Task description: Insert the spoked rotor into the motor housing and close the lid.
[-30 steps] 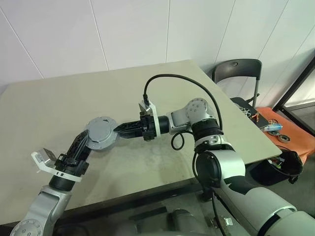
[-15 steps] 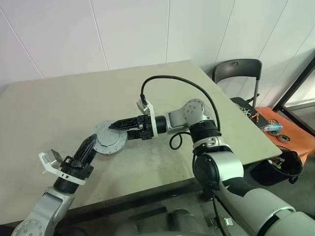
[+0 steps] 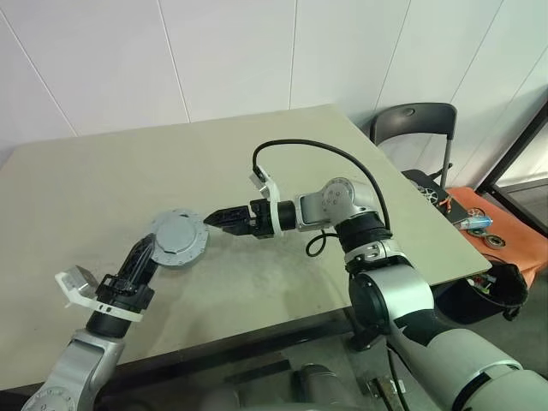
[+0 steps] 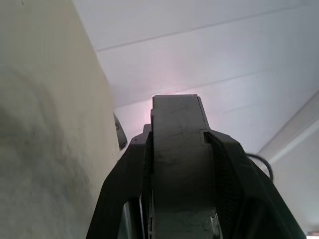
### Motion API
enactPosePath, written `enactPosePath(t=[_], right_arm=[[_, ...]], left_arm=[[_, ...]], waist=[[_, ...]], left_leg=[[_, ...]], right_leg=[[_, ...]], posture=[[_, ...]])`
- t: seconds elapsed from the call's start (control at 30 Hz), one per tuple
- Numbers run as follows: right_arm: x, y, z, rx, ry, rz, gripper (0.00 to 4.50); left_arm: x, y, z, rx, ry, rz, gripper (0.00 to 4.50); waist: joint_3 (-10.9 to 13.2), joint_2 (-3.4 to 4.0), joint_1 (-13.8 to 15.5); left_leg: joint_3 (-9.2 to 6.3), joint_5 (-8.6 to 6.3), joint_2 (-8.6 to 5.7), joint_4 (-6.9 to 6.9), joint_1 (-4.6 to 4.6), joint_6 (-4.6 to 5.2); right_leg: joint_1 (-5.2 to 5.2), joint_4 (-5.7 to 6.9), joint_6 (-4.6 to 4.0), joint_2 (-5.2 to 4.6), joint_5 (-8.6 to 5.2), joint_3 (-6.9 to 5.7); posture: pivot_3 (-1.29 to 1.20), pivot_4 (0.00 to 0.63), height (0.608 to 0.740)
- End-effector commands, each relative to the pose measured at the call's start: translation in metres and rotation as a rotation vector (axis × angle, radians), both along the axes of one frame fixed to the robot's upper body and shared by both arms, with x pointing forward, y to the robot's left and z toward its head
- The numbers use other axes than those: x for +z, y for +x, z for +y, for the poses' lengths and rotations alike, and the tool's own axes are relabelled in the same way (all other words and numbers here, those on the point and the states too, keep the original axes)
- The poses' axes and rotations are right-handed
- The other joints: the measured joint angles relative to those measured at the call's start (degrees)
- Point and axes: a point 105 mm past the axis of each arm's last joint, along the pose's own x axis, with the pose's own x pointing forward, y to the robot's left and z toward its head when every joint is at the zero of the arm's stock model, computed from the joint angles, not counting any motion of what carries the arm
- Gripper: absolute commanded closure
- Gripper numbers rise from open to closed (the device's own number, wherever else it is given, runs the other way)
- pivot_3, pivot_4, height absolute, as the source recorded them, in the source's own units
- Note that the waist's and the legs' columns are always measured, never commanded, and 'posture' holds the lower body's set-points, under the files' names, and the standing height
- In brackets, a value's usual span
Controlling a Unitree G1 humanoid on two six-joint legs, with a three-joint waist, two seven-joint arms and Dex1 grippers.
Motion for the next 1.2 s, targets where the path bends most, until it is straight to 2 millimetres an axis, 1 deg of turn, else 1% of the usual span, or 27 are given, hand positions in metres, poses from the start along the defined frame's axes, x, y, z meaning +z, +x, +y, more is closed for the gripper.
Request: enactPosePath(t=[0.03, 0.07, 0.1, 0.13, 0.2, 0.27, 0.33, 0.37, 0.43, 0.5, 0.57, 0.63, 0.73, 0.87, 0.93, 0.97, 1.03, 1.07, 1.17, 1.2], right_arm=[[0.008, 0.004, -0.003, 0.101, -0.076, -0.368, 0.0], [0.012, 0.002, -0.003, 0.133, -0.051, -0.437, 0.0], [0.016, -0.002, -0.003, 0.162, -0.022, -0.463, 0.0], [0.017, -0.003, -0.004, 0.191, -0.037, -0.539, 0.0], [0.026, -0.006, -0.002, 0.22, -0.001, -0.672, 0.0], [0.026, -0.009, -0.003, 0.273, -0.017, -0.797, 0.0], [0.025, -0.013, -0.003, 0.313, -0.024, -0.872, 0.0], [0.025, -0.015, -0.002, 0.333, -0.023, -0.901, 0.0], [0.023, -0.019, -0.003, 0.375, -0.028, -0.924, 0.0], [0.021, -0.019, -0.003, 0.38, -0.035, -0.94, 0.0], [0.02, -0.02, -0.003, 0.384, -0.038, -0.934, 0.0], [0.019, -0.02, -0.004, 0.38, -0.04, -0.932, 0.0], [0.019, -0.02, -0.005, 0.376, -0.042, -0.93, 0.0], [0.018, -0.02, -0.007, 0.372, -0.052, -0.932, 0.0], [0.018, -0.019, -0.006, 0.37, -0.053, -0.936, 0.0], [0.018, -0.019, -0.006, 0.369, -0.054, -0.938, 0.0], [0.019, -0.019, -0.005, 0.369, -0.056, -0.942, 0.0], [0.018, -0.019, -0.005, 0.373, -0.057, -0.939, 0.0], [0.017, -0.019, -0.005, 0.376, -0.064, -0.945, 0.0], [0.017, -0.019, -0.006, 0.376, -0.065, -0.947, 0.0]], left_arm=[[0.01, -0.003, 0.037, 0.195, -0.015, -0.035, 3.25], [0.007, -0.003, 0.046, 0.245, -0.014, -0.017, 3.25], [0.003, -0.002, 0.054, 0.291, -0.014, 0.007, 3.25], [0.0, -0.002, 0.065, 0.343, -0.02, 0.026, 3.25], [-0.01, 0.0, 0.086, 0.427, -0.032, 0.082, 3.25], [-0.019, 0.002, 0.108, 0.521, -0.028, 0.143, 3.25], [-0.027, 0.004, 0.123, 0.592, -0.028, 0.202, 3.25], [-0.029, 0.006, 0.127, 0.615, -0.041, 0.221, 3.25], [-0.033, 0.011, 0.133, 0.653, -0.071, 0.277, 3.25], [-0.033, 0.016, 0.136, 0.672, -0.079, 0.304, 3.25], [-0.033, 0.019, 0.136, 0.679, -0.082, 0.324, 3.25], [-0.033, 0.021, 0.135, 0.68, -0.09, 0.336, 3.25], [-0.038, 0.023, 0.137, 0.704, -0.115, 0.394, 3.25], [-0.038, 0.026, 0.135, 0.717, -0.144, 0.459, 3.25], [-0.041, 0.027, 0.132, 0.716, -0.111, 0.551, 2.51], [-0.043, 0.027, 0.131, 0.715, -0.088, 0.596, 2.27], [-0.046, 0.026, 0.128, 0.696, -0.046, 0.674, 1.45], [-0.045, 0.027, 0.125, 0.687, -0.023, 0.694, 1.17], [-0.044, 0.029, 0.11, 0.599, 0.06, 0.771, 0.23], [-0.047, 0.029, 0.102, 0.563, 0.099, 0.825, 0.04]], waist=[[0.01, 0.02, 0.03], [0.01, 0.02, 0.03], [0.01, 0.01, -0.04], [0.01, 0.02, -0.05], [0.01, 0.01, 0.07], [0.0, -0.01, 0.27], [-0.07, -0.12, 0.9], [-0.08, -0.13, 1.32], [-0.13, -0.23, 1.84], [-0.17, -0.3, 2.79], [-0.2, -0.34, 3.26], [-0.21, -0.36, 3.56], [-0.22, -0.38, 4.1], [-0.22, -0.38, 4.49], [-0.24, -0.41, 4.6], [-0.24, -0.41, 4.63], [-0.25, -0.43, 4.66], [-0.26, -0.43, 4.66], [-0.27, -0.45, 4.64], [-0.27, -0.45, 4.62]], left_leg=[[0.0, 0.0, 0.0, 0.0, -0.01, 0.0], [0.0, 0.0, 0.0, -0.01, 0.0, 0.0], [0.0, 0.0, 0.0, -0.02, 0.01, 0.0], [0.0, 0.0, 0.01, -0.02, 0.01, 0.0], [0.0, 0.0, 0.01, -0.02, 0.01, -0.01], [-0.02, 0.01, 0.01, 0.01, 0.02, -0.01], [-0.02, 0.01, 0.01, 0.03, 0.04, -0.01], [-0.02, 0.01, 0.01, 0.03, 0.04, -0.02], [-0.01, 0.01, 0.0, 0.04, 0.02, -0.02], [-0.02, 0.01, -0.02, 0.04, 0.0, -0.03], [-0.01, 0.02, -0.03, 0.04, 0.0, -0.05], [-0.01, 0.02, -0.05, 0.04, 0.0, -0.05], [0.0, 0.02, -0.05, 0.04, 0.02, -0.05], [0.0, 0.03, -0.04, 0.04, 0.03, -0.06], [0.0, 0.03, -0.04, 0.04, 0.03, -0.06], [0.0, 0.03, -0.04, 0.05, 0.03, -0.06], [0.0, 0.03, -0.05, 0.05, 0.05, -0.07], [0.0, 0.03, -0.05, 0.05, 0.05, -0.07], [0.0, 0.04, -0.05, 0.05, 0.09, -0.07], [0.0, 0.04, -0.05, 0.05, 0.09, -0.08]], right_leg=[[0.0, -0.01, 0.0, -0.01, 0.0, 0.0], [0.0, -0.02, 0.01, 0.0, 0.0, 0.0], [0.0, -0.02, 0.02, 0.0, 0.01, 0.0], [0.0, -0.02, 0.12, 0.01, 0.07, 0.0], [-0.01, 0.0, 0.16, 0.01, 0.1, 0.0], [0.0, 0.03, 0.17, 0.02, 0.1, -0.01], [0.0, 0.04, 0.18, 0.03, 0.11, -0.01], [0.01, 0.04, 0.18, 0.03, 0.12, -0.01], [0.03, -0.02, 0.22, 0.01, 0.15, 0.0], [0.03, -0.06, 0.23, -0.02, 0.17, 0.0], [0.03, -0.08, 0.26, -0.04, 0.2, 0.01], [0.04, -0.09, 0.07, -0.05, 0.32, 0.01], [0.04, -0.09, 0.04, -0.04, 0.34, 0.01], [0.04, -0.08, 0.02, -0.02, 0.36, 0.01], [0.06, -0.08, 0.03, -0.03, 0.36, 0.01], [0.06, -0.09, 0.03, -0.03, 0.36, 0.01], [0.1, -0.09, 0.05, -0.04, 0.38, 0.01], [0.1, -0.09, 0.05, -0.04, 0.38, 0.01], [0.11, -0.05, 0.05, -0.03, 0.38, 0.02], [0.11, -0.05, 0.05, -0.03, 0.39, 0.02]], posture=[[0.0, 0.0, 0.74], [0.0, 0.0, 0.74], [0.0, 0.0, 0.74], [0.0, 0.0, 0.74], [0.0, 0.0, 0.74], [0.0, 0.0, 0.74], [0.0, 0.0, 0.74], [0.0, 0.0, 0.74], [0.0, 0.0, 0.74], [0.0, 0.0, 0.74], [0.0, 0.0, 0.74], [0.0, 0.0, 0.74], [0.0, 0.0, 0.74], [0.0, 0.0, 0.74], [0.0, 0.0, 0.74], [0.0, 0.0, 0.74], [0.0, 0.0, 0.74], [0.0, 0.0, 0.74], [0.0, 0.0, 0.74], [0.0, 0.0, 0.74]])
